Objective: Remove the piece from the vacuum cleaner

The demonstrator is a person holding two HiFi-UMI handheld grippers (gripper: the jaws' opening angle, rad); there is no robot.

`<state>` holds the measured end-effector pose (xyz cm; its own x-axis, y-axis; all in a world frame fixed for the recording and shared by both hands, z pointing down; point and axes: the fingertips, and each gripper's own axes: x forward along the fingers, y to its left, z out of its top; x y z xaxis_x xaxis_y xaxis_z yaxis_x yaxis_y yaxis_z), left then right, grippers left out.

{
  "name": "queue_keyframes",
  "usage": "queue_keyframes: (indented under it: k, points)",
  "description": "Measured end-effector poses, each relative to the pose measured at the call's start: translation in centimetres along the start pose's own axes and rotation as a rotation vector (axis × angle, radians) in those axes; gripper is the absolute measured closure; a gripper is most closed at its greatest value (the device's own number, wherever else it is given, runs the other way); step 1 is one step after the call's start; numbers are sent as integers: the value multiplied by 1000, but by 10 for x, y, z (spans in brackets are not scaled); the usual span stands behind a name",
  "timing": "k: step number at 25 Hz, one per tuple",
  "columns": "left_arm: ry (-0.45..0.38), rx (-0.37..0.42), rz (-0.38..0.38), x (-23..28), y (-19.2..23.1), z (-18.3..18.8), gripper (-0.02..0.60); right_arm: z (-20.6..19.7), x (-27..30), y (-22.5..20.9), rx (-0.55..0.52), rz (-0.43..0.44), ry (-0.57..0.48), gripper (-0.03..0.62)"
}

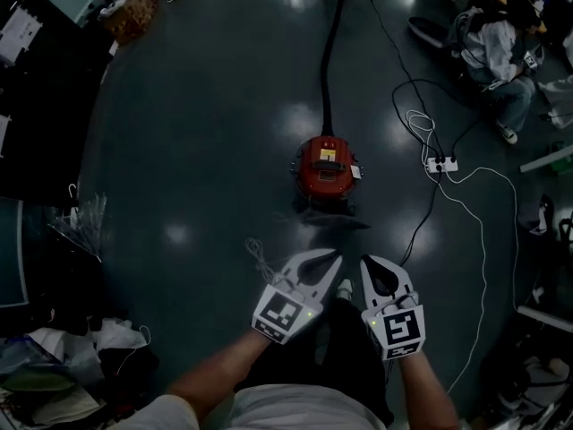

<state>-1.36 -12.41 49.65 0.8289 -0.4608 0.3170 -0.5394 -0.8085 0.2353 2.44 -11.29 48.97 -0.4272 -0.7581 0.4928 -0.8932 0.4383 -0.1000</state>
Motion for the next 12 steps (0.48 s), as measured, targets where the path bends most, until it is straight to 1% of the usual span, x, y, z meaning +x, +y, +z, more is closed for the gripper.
queue_keyframes:
  k: [6, 12]
  points:
    - [56, -10, -3, 56, 48, -55, 575, -50, 73, -35, 19, 35, 74, 580]
    - [112, -16, 16, 113, 91, -123, 575, -119, 145, -68, 15, 70, 128, 580]
